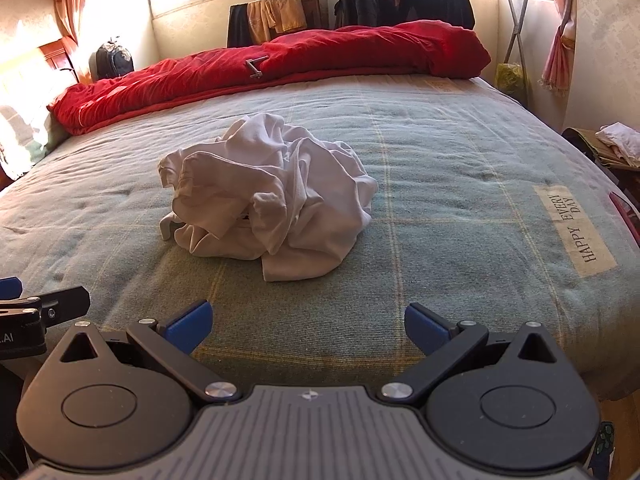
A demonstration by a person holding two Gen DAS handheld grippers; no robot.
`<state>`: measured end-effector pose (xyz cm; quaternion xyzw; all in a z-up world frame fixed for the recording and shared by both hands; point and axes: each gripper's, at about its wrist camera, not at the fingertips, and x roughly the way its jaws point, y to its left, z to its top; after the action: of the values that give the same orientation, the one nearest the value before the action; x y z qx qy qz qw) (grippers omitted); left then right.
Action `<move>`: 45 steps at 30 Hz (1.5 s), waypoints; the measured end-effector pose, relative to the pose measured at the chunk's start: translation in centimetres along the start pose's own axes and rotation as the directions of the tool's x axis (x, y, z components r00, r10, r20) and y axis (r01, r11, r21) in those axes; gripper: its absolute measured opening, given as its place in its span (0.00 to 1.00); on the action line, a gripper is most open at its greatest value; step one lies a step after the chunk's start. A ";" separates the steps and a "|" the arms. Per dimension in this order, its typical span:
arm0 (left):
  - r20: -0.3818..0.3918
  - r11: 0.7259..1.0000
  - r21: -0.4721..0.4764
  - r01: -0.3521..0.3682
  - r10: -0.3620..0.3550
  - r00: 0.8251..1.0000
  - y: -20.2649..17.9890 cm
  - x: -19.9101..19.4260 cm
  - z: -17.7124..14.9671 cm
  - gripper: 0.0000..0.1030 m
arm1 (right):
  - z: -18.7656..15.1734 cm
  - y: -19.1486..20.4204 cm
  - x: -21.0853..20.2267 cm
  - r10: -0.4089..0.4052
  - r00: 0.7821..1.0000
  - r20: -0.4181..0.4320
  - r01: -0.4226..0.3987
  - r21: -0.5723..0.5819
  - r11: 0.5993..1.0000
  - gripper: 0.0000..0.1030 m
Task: Fold clothes
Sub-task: 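Move both grippers toward the crumpled white T-shirt on the bed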
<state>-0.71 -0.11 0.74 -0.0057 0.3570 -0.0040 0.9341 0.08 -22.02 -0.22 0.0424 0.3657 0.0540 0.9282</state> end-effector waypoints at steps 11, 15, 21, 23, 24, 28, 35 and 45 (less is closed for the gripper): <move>0.001 1.000 -0.003 0.023 -0.023 1.000 0.3 -0.3 -0.1 1.00 | 0.0 0.1 -0.4 -0.007 1.000 0.006 0.007 -0.003 1.000 1.00; -0.001 1.000 -0.004 0.022 -0.022 1.000 0.3 -0.2 -0.1 0.99 | 0.0 -0.1 -0.5 -0.007 1.000 0.009 0.007 0.002 1.000 1.00; 0.006 1.000 0.004 0.025 -0.025 1.000 0.1 -0.3 -0.2 0.99 | 0.1 -0.8 -0.2 0.007 1.000 -0.002 -0.006 0.035 0.999 1.00; 0.008 0.999 0.004 0.034 -0.034 0.999 0.1 -0.4 -0.2 0.99 | 0.1 -1.0 -0.3 0.012 1.000 -0.003 -0.012 0.049 0.999 1.00; 0.006 0.999 0.004 0.040 -0.040 0.999 0.1 -0.4 -0.2 0.99 | 0.2 -1.2 -0.2 0.019 1.000 -0.004 -0.018 0.057 0.998 1.00; -0.001 0.998 0.013 0.054 -0.054 0.999 -0.4 -0.4 -0.1 0.99 | 0.2 -1.8 0.1 0.065 0.998 -0.021 -0.063 0.102 0.993 1.00; 0.016 0.999 0.041 0.035 -0.035 0.999 -0.9 -0.5 -0.1 0.99 | 0.0 -1.4 -0.1 0.082 0.997 0.012 -0.083 0.079 0.993 1.00; -0.001 1.000 0.026 0.017 -0.017 1.000 -0.3 0.1 -0.3 1.00 | 0.0 -1.9 -0.6 0.170 0.984 0.058 -0.176 0.113 0.978 1.00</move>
<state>-0.82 -0.41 0.49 0.0037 0.3571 -0.0165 0.9339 -0.18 -23.98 -0.02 0.1299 0.3407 0.1119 0.9244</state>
